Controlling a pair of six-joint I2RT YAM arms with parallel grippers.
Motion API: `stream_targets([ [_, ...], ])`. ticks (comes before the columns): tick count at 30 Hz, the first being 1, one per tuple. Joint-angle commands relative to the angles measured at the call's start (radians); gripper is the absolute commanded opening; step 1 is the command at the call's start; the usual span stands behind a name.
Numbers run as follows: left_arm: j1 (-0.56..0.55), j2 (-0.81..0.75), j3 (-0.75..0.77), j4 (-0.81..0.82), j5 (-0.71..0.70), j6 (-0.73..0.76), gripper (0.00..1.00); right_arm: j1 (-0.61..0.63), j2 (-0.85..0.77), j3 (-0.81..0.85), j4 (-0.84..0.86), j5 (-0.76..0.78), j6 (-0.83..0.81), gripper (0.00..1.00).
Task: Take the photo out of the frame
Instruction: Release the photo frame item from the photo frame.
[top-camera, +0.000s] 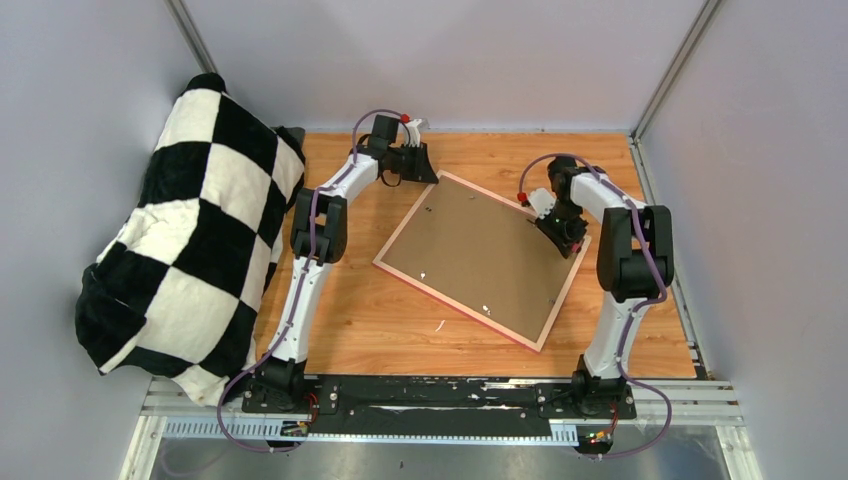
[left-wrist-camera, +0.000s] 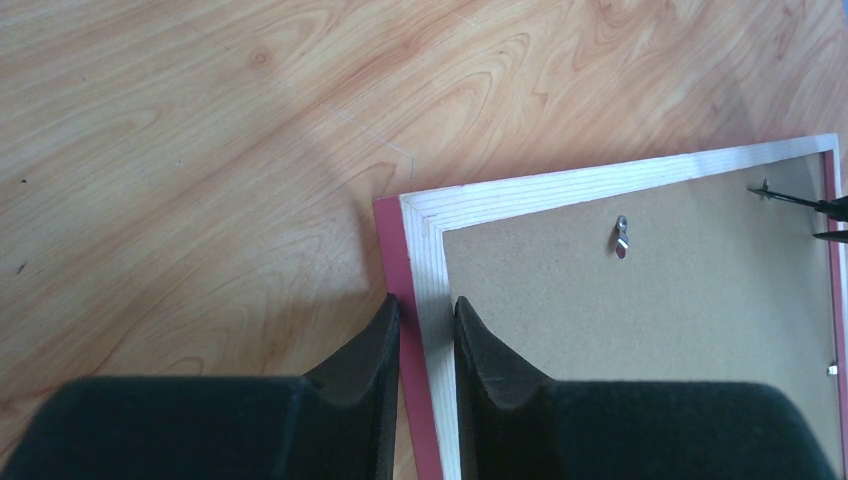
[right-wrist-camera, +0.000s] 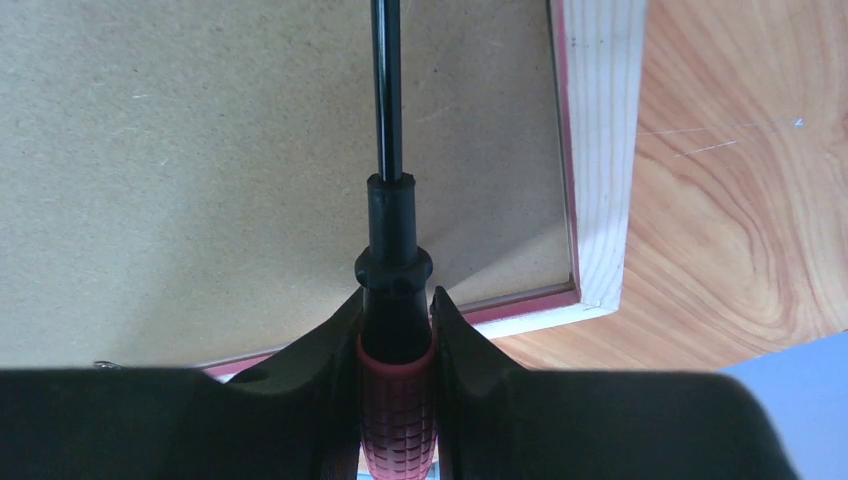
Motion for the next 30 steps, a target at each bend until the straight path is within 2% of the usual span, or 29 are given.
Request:
stream_targets([
  [1,-0.019,0.068,-0.011,-0.108,0.003,0.013,0.00,0.009,-0.028,-0.035,0.022,-0.013,-0.004,0.00],
  [12,-0.019,0.068,-0.010,-0.109,0.002,0.014,0.00,-0.004,-0.130,-0.042,0.024,0.017,0.000,0.00],
  [30,-0.019,0.071,-0.003,-0.118,0.004,0.017,0.01,0.010,-0.034,-0.059,0.012,0.144,-0.029,0.00],
])
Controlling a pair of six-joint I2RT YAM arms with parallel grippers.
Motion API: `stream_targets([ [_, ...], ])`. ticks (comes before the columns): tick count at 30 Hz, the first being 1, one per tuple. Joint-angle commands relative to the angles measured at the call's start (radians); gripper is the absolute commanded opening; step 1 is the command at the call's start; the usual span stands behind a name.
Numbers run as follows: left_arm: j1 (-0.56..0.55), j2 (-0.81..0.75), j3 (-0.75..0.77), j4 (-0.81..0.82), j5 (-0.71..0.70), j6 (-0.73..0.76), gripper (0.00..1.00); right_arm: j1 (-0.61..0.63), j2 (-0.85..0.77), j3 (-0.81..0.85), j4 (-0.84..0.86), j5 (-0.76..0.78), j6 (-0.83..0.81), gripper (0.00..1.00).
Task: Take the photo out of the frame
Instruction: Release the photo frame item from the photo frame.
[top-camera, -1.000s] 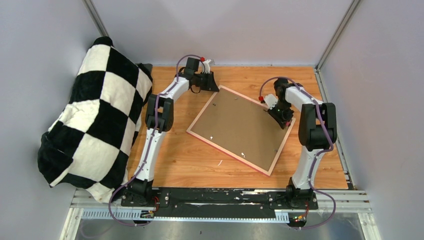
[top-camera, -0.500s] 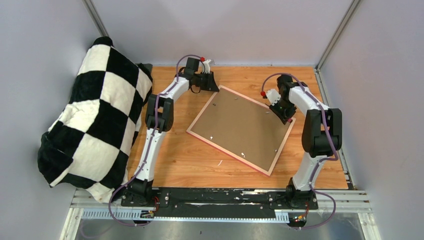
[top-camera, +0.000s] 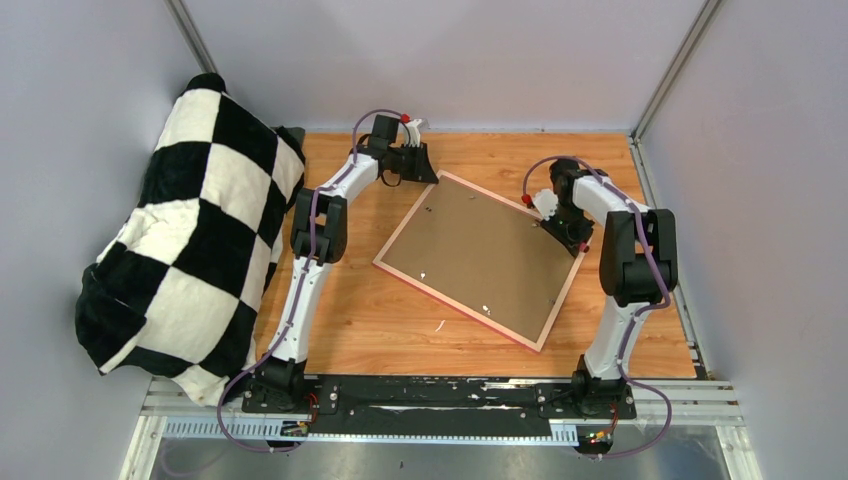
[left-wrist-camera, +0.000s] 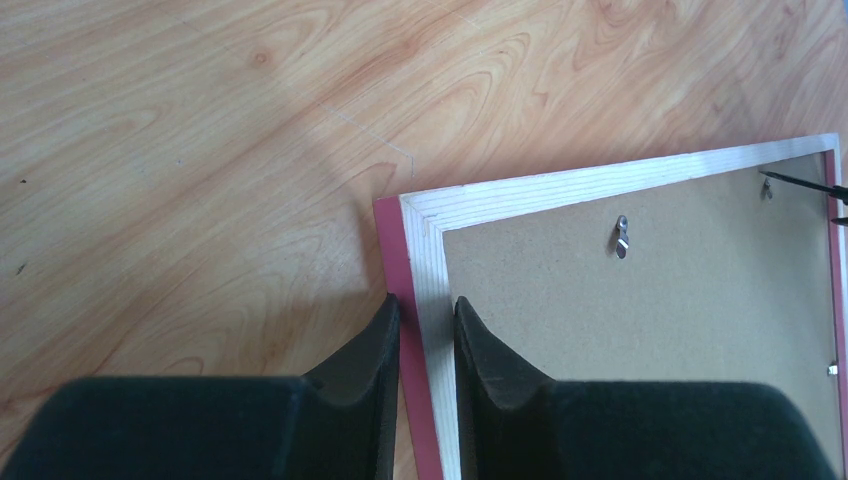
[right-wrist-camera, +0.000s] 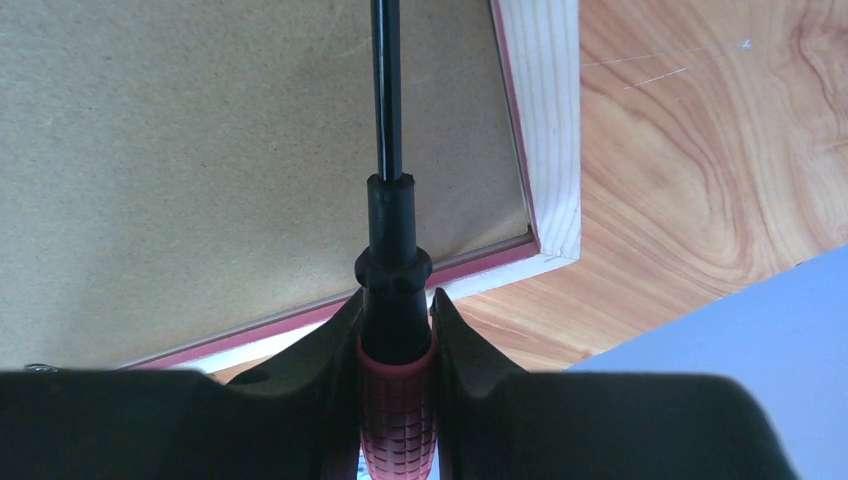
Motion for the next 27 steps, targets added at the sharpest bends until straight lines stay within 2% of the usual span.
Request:
stream_targets([
  [1,-0.019,0.071,-0.006,-0.114,0.004,0.016,0.01,0.010,0.010,-0.016,-0.026,0.042,-0.027,0.00],
  [11,-0.019,0.072,-0.004,-0.115,0.004,0.016,0.00,0.030,-0.034,-0.057,-0.045,0.012,-0.071,0.00],
  [19,-0.019,0.073,-0.001,-0.117,0.003,0.016,0.00,0.032,-0.092,-0.069,-0.058,0.051,-0.080,0.00],
  [27,-0.015,0.081,0.015,-0.123,-0.012,0.012,0.00,0.023,-0.310,-0.028,-0.116,0.017,0.056,0.00],
])
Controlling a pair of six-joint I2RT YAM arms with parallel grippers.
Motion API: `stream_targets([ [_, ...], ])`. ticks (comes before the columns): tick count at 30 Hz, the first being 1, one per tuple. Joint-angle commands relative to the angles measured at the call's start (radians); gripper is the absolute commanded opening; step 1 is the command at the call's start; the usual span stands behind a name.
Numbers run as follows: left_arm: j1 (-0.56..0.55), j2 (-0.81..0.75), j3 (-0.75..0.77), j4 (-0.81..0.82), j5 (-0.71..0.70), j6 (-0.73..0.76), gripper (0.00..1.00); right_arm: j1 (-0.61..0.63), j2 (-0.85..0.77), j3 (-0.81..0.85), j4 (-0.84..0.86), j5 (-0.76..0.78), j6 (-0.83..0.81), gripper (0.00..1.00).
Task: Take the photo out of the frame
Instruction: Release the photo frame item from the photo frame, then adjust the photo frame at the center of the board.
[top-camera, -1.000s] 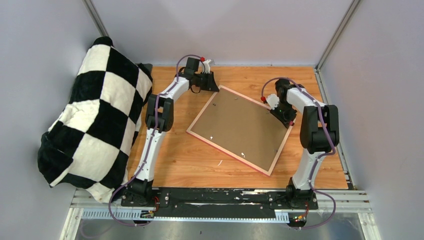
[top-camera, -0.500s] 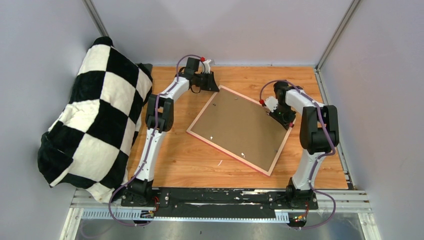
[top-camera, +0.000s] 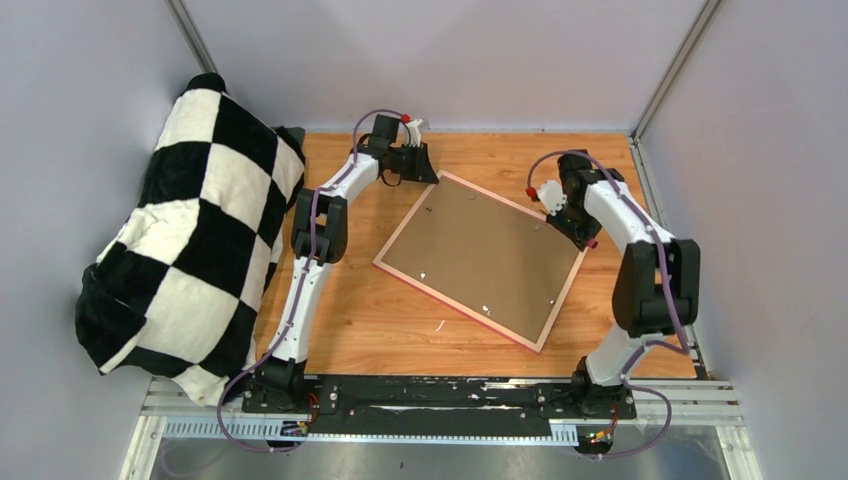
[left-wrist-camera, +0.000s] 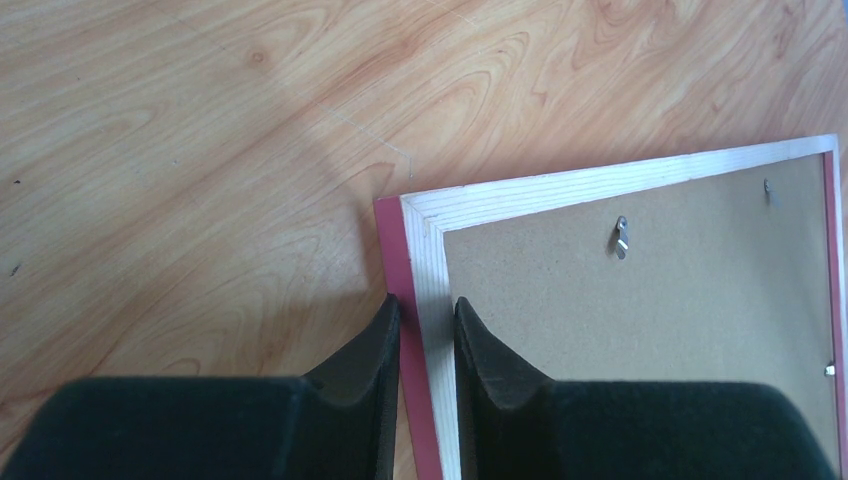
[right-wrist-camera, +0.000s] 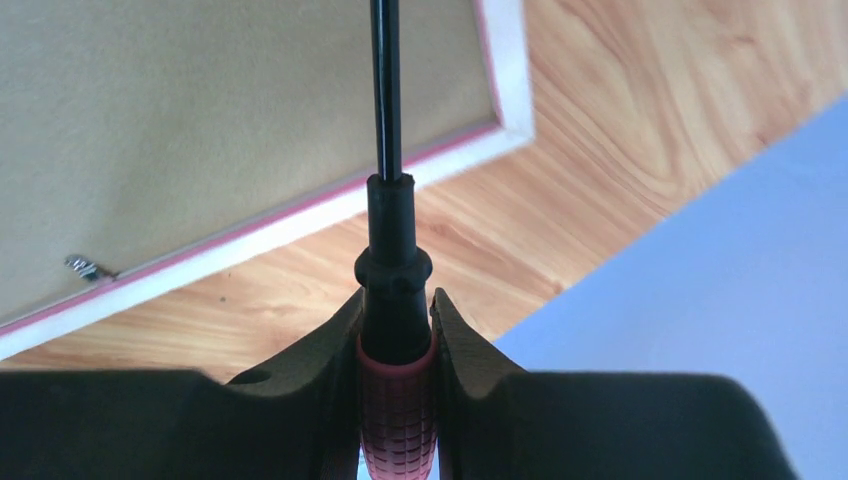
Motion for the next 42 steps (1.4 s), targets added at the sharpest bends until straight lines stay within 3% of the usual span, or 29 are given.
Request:
stream_targets([
  [1,-0.014,0.083,0.015,-0.120,-0.020,0.009,0.00,0.002,-0.171,0.035,-0.088,-0.028,0.114,0.00],
  [7,0.012,0.089,0.004,-0.105,-0.079,-0.112,0.00,0.003,-0.436,-0.017,-0.094,-0.218,0.230,0.00],
  [13,0.077,-0.113,-0.369,0.108,-0.134,-0.380,0.00,0.001,-0.621,-0.163,0.011,-0.271,0.282,0.00],
  [21,0.113,-0.437,-0.652,0.154,-0.324,-0.431,0.01,0.001,-0.642,-0.293,0.143,-0.253,0.300,0.00],
  [24,0.113,-0.503,-0.651,0.140,-0.331,-0.419,0.16,0.000,-0.653,-0.312,0.163,-0.245,0.304,0.00],
  [26,0.112,-0.532,-0.622,0.133,-0.315,-0.388,0.33,0.000,-0.661,-0.316,0.174,-0.232,0.308,0.00],
  [29,0.083,-0.528,-0.494,0.129,-0.222,-0.262,0.71,-0.001,-0.675,-0.333,0.199,-0.193,0.313,0.00],
  [30,0.057,-0.510,-0.422,0.071,-0.192,-0.166,0.94,-0.001,-0.678,-0.335,0.204,-0.185,0.314,0.00],
  [31,0.028,-0.486,-0.322,-0.020,-0.205,-0.051,0.99,-0.001,-0.679,-0.335,0.208,-0.178,0.315,0.00],
  [33,-0.046,-0.430,-0.160,-0.175,-0.251,0.184,1.00,-0.001,-0.682,-0.335,0.216,-0.147,0.322,0.00],
  [35,-0.109,-0.383,-0.081,-0.231,-0.292,0.397,1.00,-0.004,-0.683,-0.343,0.234,-0.094,0.326,0.00],
  [42,-0.243,-0.302,-0.051,-0.235,-0.245,0.840,1.00,-0.041,-0.690,-0.357,0.271,-0.044,0.335,0.00],
])
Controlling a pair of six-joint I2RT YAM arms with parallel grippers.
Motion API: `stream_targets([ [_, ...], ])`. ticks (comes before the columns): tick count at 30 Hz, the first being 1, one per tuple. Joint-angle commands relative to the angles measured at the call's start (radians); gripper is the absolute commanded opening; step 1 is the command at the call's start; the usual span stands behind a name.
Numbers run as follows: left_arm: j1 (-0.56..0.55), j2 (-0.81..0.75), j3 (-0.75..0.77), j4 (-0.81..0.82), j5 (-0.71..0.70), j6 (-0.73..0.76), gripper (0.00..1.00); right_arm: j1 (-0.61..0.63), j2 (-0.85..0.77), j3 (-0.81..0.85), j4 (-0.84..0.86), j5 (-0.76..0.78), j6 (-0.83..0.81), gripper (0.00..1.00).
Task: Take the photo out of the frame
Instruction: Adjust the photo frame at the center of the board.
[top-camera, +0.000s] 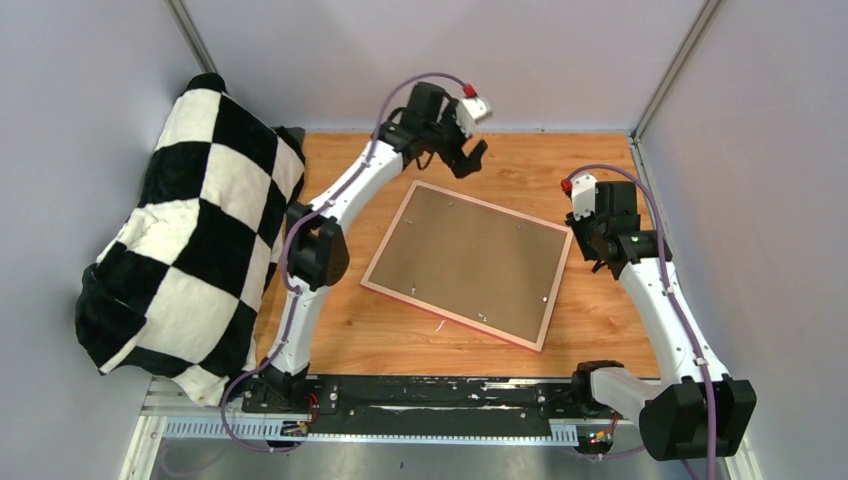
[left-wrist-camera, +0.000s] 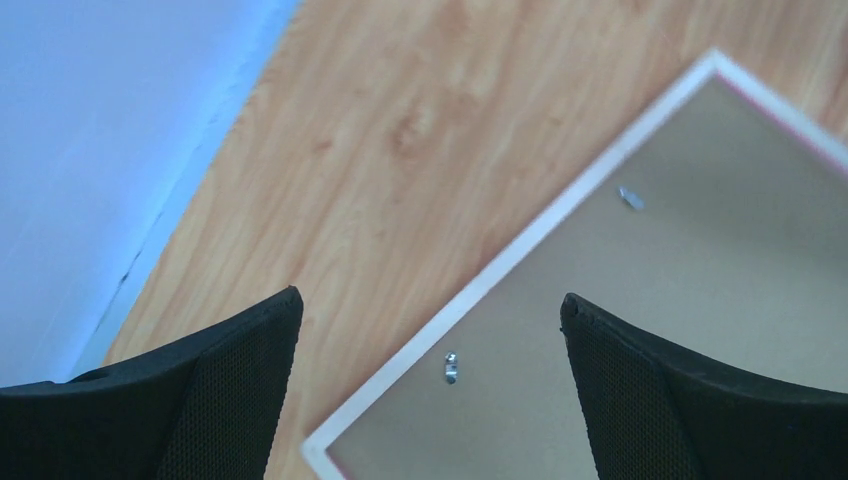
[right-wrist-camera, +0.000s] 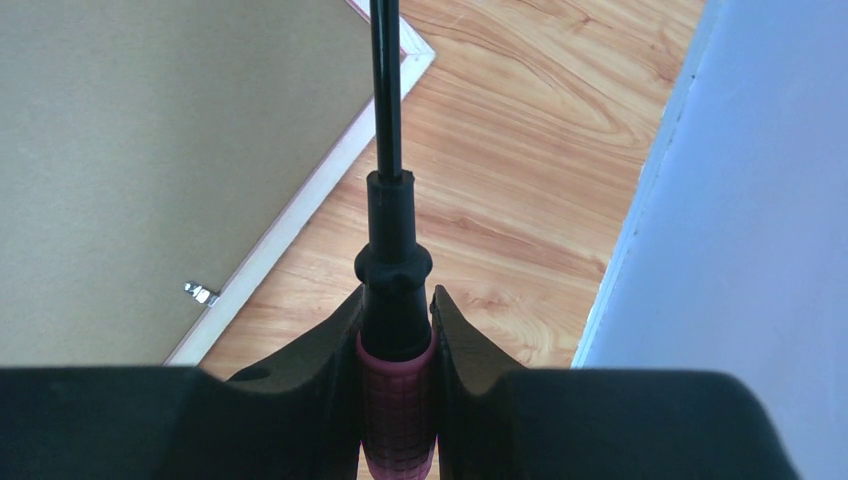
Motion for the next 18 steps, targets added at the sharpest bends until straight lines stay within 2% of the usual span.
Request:
stream_targets([
  [1,-0.051,0.111,-0.009,-0.116,-0.001,0.421,1.00,-0.035,-0.024,-0.023,0.040,0.055,0.024,0.00],
  [7,-0.105,0.228,0.088,-0.103,-0.093,0.421,1.00,-0.053,-0.006,-0.027,0.042,0.053,0.023,0.00],
  [15,-0.143,0.332,0.141,-0.074,-0.144,0.433,1.00,-0.061,0.000,-0.031,0.045,0.050,0.019,0.00],
  [18,-0.156,0.356,0.148,-0.052,-0.222,0.414,0.98,-0.062,0.000,-0.032,0.045,0.041,0.020,0.00],
])
